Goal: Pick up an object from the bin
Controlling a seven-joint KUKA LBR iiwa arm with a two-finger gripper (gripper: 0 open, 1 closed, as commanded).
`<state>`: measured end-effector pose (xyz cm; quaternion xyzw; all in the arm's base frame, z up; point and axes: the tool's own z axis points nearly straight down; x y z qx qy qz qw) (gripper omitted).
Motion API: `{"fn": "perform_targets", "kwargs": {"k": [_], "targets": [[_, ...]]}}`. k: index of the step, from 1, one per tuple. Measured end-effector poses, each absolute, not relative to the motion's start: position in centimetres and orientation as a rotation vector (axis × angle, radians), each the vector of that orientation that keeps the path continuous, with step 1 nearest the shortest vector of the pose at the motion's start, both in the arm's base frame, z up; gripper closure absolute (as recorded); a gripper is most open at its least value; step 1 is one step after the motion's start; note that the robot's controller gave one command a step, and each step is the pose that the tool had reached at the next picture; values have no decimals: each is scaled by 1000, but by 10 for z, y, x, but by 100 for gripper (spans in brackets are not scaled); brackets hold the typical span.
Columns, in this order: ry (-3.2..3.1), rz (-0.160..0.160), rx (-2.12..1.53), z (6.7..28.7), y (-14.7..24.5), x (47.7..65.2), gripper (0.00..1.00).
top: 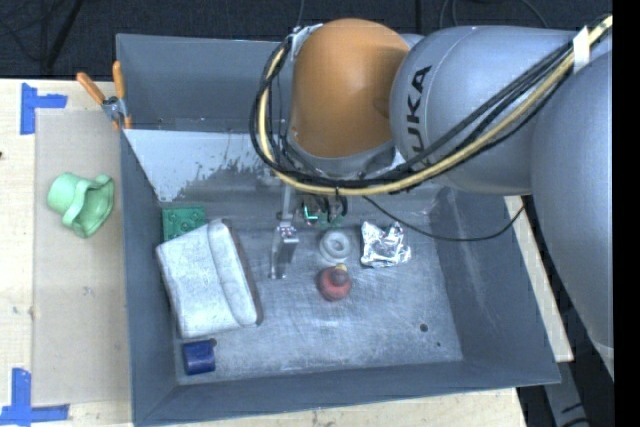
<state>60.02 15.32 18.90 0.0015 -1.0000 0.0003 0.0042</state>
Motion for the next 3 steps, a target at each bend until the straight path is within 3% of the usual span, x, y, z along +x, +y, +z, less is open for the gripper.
{"fn": "perform_targets", "kwargs": {"k": [1,2,3], "targets": [[-3129,6,155,119,78,579,0],[-3164,-7,114,76,8,539,0],[-3112,-1,478,72,43,595,0]]}}
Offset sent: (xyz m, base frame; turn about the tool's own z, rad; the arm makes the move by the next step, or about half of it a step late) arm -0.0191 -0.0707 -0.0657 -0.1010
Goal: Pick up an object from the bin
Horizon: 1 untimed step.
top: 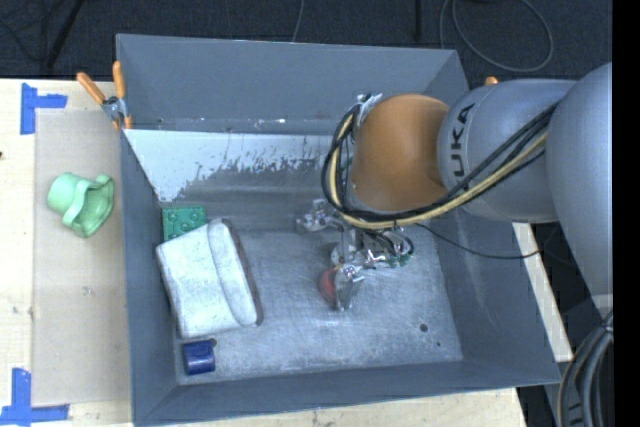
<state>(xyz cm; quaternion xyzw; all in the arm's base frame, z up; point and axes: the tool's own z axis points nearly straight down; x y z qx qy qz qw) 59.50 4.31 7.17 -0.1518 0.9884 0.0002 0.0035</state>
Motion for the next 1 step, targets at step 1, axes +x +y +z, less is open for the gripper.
{"fn": "perform_targets", "kwargs": {"k": [1], "targets": [[3095,2,-468,76,43,597,100]]}}
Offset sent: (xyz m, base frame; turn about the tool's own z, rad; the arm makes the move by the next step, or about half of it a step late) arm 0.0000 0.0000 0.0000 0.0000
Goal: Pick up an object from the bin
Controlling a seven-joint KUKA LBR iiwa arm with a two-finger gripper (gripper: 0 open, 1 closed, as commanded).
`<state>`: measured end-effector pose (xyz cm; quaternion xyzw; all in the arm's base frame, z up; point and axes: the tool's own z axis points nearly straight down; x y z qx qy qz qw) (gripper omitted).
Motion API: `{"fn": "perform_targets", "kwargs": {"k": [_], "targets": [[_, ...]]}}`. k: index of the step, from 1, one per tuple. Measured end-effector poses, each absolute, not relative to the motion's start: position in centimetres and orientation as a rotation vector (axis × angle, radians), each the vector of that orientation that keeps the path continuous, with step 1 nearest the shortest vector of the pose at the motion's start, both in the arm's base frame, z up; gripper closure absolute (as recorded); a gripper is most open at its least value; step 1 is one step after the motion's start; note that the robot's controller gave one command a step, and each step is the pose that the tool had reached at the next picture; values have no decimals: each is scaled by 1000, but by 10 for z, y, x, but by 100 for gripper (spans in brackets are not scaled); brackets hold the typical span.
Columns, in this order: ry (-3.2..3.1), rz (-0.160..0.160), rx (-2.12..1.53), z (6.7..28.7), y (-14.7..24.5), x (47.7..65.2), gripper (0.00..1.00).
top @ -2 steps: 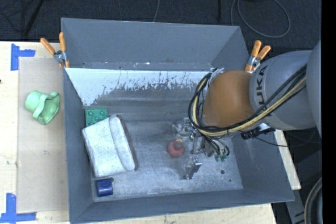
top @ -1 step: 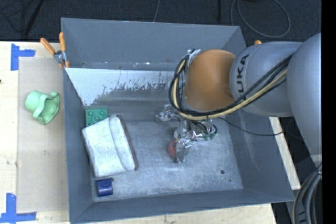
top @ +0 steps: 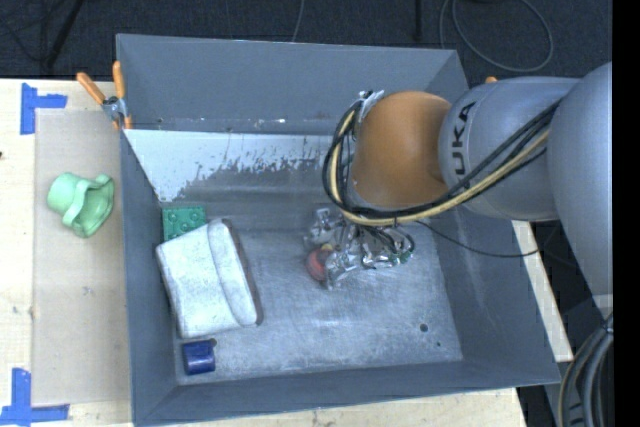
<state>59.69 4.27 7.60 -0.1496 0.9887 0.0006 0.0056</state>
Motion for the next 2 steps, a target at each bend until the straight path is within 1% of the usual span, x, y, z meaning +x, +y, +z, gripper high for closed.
{"fn": "perform_targets", "kwargs": {"k": [1,2], "targets": [[3083,-1,-552,183,41,604,100],[3093,-2,-485,275,31,606,100]]}}
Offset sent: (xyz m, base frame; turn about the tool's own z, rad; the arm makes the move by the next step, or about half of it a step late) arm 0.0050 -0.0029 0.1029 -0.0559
